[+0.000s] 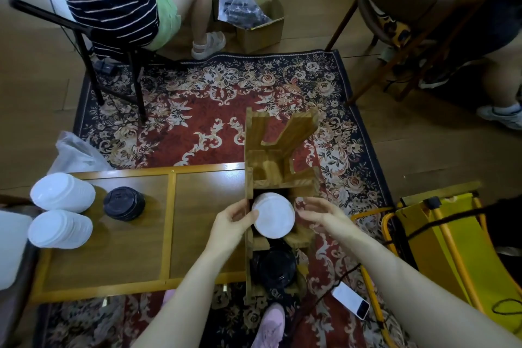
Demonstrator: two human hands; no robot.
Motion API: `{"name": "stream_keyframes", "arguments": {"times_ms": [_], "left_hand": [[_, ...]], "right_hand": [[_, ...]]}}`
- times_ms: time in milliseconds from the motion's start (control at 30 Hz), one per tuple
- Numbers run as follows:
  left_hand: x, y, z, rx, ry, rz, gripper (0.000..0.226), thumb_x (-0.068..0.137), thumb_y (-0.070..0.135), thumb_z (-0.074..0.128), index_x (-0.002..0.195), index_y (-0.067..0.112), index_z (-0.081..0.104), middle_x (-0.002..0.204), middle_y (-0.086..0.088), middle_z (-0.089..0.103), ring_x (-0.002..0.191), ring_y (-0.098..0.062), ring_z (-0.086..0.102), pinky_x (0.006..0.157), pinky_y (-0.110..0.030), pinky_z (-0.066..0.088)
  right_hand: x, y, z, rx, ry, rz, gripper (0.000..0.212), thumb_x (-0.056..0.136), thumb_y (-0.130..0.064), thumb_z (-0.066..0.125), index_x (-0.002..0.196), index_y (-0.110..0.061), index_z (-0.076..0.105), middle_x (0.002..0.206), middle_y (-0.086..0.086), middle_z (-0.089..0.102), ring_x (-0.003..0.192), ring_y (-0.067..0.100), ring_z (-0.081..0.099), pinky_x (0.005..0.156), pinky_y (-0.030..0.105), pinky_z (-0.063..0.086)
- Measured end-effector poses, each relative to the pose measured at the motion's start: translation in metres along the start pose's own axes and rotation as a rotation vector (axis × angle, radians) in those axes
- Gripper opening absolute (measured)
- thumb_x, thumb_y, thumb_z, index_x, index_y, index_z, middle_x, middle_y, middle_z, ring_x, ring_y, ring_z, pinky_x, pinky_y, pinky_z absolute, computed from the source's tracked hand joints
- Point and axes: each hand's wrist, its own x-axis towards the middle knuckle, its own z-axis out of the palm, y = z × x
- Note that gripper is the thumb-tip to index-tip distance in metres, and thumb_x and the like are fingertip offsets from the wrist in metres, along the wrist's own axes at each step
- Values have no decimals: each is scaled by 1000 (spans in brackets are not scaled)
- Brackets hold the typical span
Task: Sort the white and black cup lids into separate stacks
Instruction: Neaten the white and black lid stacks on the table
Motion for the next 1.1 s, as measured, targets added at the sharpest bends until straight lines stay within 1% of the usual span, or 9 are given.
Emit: {"name": "stream_keyframes", "arguments": {"times_ms": [200, 333, 433, 533, 633, 733, 833, 967, 1100], "left_hand": [[-40, 6, -6, 257, 138, 165, 52, 95, 29, 65, 144, 19, 50, 145, 6, 49, 131, -10, 46, 107, -28, 38], [-86, 39, -10, 465, 193, 320, 53, 98, 36, 58, 149, 26, 43, 153, 10, 37, 138, -13, 41, 112, -35, 39], [-120, 74, -18, 605, 219, 430, 51, 100, 38, 53, 149, 30, 41, 156, 12, 31, 139, -16, 40, 113, -38, 36], [-148, 106, -37, 747, 319, 496, 54, 102, 37, 48, 153, 29, 33, 161, 8, 23, 146, -15, 29, 116, -35, 25], [-169, 116, -74, 749, 423, 492, 56, 102, 36, 49, 154, 29, 30, 163, 5, 18, 147, -16, 28, 115, -36, 25], [-183, 103, -123, 704, 545, 448, 55, 100, 34, 52, 152, 25, 36, 161, 1, 24, 146, -18, 30, 114, -37, 30], [-185, 79, -177, 654, 630, 320, 54, 100, 33, 51, 152, 22, 38, 160, -2, 27, 146, -21, 30, 110, -42, 37], [-169, 37, -241, 705, 685, 124, 54, 100, 32, 47, 152, 23, 35, 159, -5, 28, 140, -25, 39, 104, -42, 43], [-142, -10, -293, 662, 692, 22, 55, 99, 31, 47, 151, 23, 34, 153, -6, 35, 134, -26, 43, 102, -41, 45]], "right_hand": [[-39, -6, -19, -24, 465, -206, 21, 92, -14, 57, 113, -16, 59, 120, 4, 57, 107, 19, 55, 80, 29, 46], [-80, -42, -27, 34, 666, -347, 13, 92, -21, 59, 104, -23, 61, 116, 1, 60, 108, 19, 57, 98, 45, 47], [-121, -99, -26, 228, 802, -480, 15, 92, -16, 56, 104, -21, 63, 114, 0, 62, 105, 16, 57, 93, 36, 47], [-175, -178, -13, 492, 813, -719, 15, 90, -19, 54, 100, -23, 64, 109, 1, 64, 101, 13, 59, 85, 27, 48], [-226, -250, 28, 441, 616, -1066, 11, 82, -23, 55, 89, -28, 62, 99, 10, 68, 89, 20, 64, 76, 28, 51], [-231, -297, 91, 148, 323, -1248, 11, 82, -17, 55, 87, -20, 64, 86, 16, 67, 75, 22, 63, 66, 29, 50], [-187, -315, 162, -344, 166, -1179, 15, 87, -18, 53, 98, -13, 63, 84, 9, 64, 78, 24, 61, 70, 38, 50], [-118, -287, 235, -1735, 164, -1149, 41, 91, -38, 49, 128, -20, 49, 118, 3, 58, 109, 25, 57, 85, 37, 45], [-72, -259, 300, -1887, 74, -1209, 50, 91, -45, 48, 135, -23, 43, 126, 0, 53, 120, 22, 50, 94, 39, 40]]}}
